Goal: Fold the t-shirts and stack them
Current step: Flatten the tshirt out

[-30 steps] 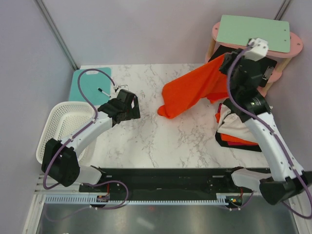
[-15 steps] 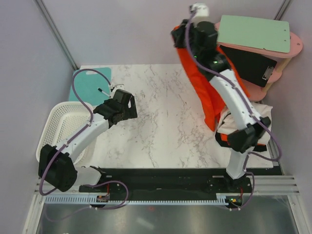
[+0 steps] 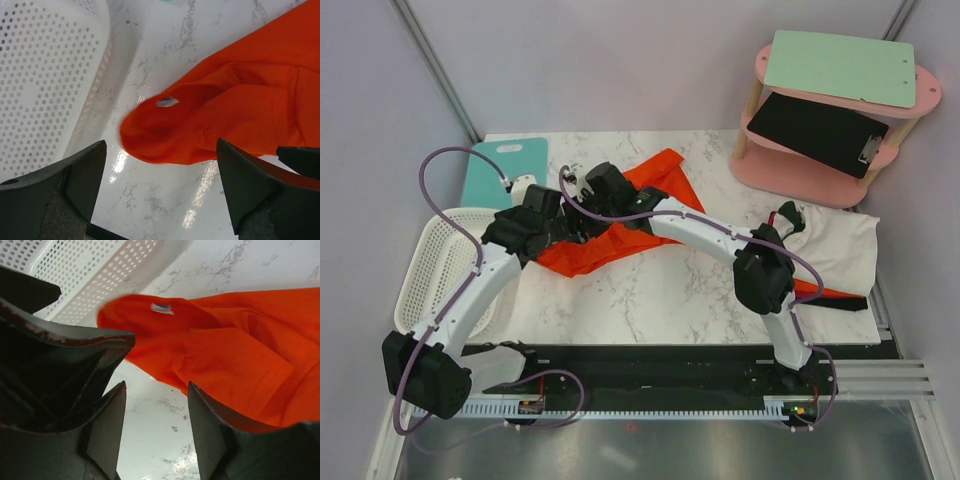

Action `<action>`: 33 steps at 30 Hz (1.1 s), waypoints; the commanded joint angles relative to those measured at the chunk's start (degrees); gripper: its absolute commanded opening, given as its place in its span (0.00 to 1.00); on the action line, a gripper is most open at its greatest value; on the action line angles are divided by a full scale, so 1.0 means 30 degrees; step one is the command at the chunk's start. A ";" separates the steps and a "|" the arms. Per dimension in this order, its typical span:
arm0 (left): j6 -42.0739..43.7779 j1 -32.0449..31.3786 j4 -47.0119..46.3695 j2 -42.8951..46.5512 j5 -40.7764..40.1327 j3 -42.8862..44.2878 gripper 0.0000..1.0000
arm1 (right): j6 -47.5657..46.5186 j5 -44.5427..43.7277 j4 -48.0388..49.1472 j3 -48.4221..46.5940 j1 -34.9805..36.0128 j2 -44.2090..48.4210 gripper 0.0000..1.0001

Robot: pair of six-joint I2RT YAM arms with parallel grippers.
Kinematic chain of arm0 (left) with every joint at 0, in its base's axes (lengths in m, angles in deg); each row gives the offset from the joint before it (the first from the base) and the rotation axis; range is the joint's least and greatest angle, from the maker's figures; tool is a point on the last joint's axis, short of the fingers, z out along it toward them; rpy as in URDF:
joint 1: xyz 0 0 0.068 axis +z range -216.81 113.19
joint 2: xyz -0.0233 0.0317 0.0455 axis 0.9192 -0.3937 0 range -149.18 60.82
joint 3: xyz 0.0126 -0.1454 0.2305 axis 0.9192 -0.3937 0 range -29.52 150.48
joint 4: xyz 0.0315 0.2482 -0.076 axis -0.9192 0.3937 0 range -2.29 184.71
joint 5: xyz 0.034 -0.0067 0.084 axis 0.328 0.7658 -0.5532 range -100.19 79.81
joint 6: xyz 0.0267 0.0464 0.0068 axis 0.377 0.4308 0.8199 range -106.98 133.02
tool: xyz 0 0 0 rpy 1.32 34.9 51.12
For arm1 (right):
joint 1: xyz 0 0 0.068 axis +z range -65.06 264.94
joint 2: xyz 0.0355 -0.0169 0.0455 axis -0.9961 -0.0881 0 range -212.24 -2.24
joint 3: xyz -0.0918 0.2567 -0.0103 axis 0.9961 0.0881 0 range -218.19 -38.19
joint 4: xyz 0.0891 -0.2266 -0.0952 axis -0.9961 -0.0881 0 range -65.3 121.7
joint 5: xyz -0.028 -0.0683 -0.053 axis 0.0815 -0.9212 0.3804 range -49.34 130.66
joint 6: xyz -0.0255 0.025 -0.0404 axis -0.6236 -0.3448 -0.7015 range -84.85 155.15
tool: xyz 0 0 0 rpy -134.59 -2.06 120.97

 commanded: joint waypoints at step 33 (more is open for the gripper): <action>0.1279 -0.0788 -0.5329 -0.5829 0.6891 0.1016 0.99 | 0.1901 -0.0477 -0.0016 0.4803 -0.7740 -0.0182 0.66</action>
